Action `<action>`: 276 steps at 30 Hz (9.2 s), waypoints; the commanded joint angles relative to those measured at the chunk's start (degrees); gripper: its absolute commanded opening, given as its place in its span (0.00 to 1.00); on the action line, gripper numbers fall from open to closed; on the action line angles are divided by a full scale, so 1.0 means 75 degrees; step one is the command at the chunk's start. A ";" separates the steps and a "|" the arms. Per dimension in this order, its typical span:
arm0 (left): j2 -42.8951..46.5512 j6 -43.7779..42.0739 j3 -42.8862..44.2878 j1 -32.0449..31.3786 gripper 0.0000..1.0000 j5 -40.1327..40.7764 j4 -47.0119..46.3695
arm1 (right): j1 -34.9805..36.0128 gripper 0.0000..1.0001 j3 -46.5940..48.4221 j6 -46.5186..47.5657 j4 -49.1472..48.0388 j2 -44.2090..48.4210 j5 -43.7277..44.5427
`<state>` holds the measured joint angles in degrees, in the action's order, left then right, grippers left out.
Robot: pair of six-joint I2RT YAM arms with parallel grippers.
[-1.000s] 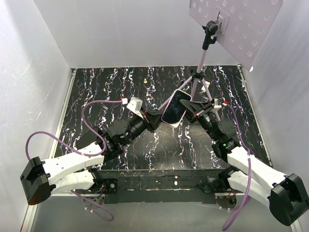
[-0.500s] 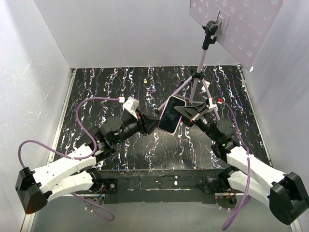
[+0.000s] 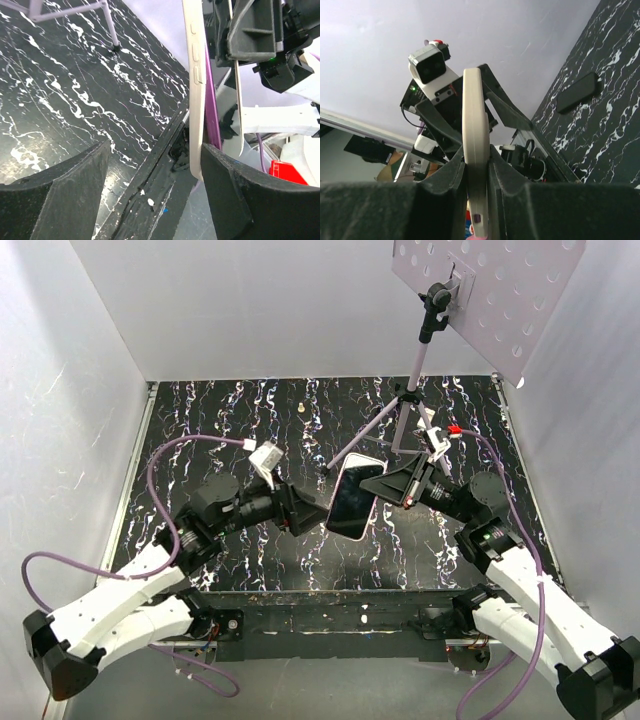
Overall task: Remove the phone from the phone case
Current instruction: Remove the phone case from the phone.
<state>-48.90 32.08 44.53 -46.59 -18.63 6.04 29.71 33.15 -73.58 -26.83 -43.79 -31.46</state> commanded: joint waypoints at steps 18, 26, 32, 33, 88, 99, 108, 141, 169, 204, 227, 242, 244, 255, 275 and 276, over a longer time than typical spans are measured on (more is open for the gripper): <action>-0.0531 0.1418 0.1713 0.0609 0.98 -0.1098 -0.0090 | -0.0235 0.01 0.1345 0.1537 0.1386 -0.0090 -0.1299; -0.1833 0.2249 0.1879 0.0786 0.67 -0.3303 -0.2023 | -0.0154 0.01 0.1498 0.1608 0.1292 -0.0126 -0.1664; -0.2256 0.2766 0.1960 0.0810 0.45 -0.3621 -0.2540 | -0.0060 0.01 0.1580 0.1736 0.1245 -0.0220 -0.1863; -0.2326 0.2813 0.1984 0.0821 0.42 -0.3656 -0.2575 | -0.0036 0.01 0.1581 0.1737 0.1234 -0.0243 -0.1840; -0.3323 0.6151 0.2476 0.2391 0.00 -0.5343 -0.3945 | 0.2691 0.01 0.2529 0.5916 0.3867 -0.0338 -0.0356; -0.3429 0.7360 0.2219 0.2403 0.00 -0.5825 -0.5305 | 0.5377 0.01 0.3900 0.9013 0.5170 -0.0981 0.5057; -0.2399 0.5912 0.1725 0.2661 0.00 -0.4291 -0.4643 | 0.5507 0.28 0.3656 0.7271 0.5873 -0.0643 0.6142; -0.2151 0.6961 0.1633 0.2731 0.00 -0.3867 -0.4368 | 0.2941 0.31 0.3585 0.5264 0.4199 -0.1333 -0.0023; -0.1776 0.6397 0.1422 0.2567 0.00 -0.2953 -0.4589 | 0.2893 0.57 0.2753 0.4866 0.3967 -0.0466 -0.0279; -0.1800 0.7664 0.1058 0.2462 0.00 -0.3539 -0.5809 | 0.2847 0.34 0.3690 0.6037 0.3694 -0.1439 -0.0797; -0.2304 0.9165 0.1211 0.2227 0.00 -0.4395 -0.7203 | 0.3796 0.01 0.6197 0.9371 0.6377 -0.3066 0.5317; -0.1460 0.5321 0.1106 0.2450 0.00 -0.1139 -0.3736 | 0.3573 0.52 0.3189 0.2503 0.5603 -0.0058 0.3531; -0.1460 0.5437 0.0989 0.2450 0.00 -0.0903 -0.3759 | 0.3573 0.52 0.2707 0.1833 0.4531 0.0084 0.3002; -0.1577 0.5848 0.0941 0.2450 0.00 -0.1171 -0.3934 | 0.3339 0.46 0.2869 0.1573 0.4023 -0.0348 0.2790; -0.1659 0.6504 0.0637 0.2321 0.00 -0.1383 -0.4637 | 0.2800 0.42 0.2612 0.1186 0.2933 -0.1380 0.1980; -0.1682 0.6539 0.0625 0.2298 0.00 -0.1418 -0.4673 | 0.2765 0.42 0.2531 0.1186 0.2805 -0.1426 0.1992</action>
<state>-62.30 78.00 49.28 -28.18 -29.34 -24.62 50.83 53.34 -64.38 0.30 -52.36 -15.94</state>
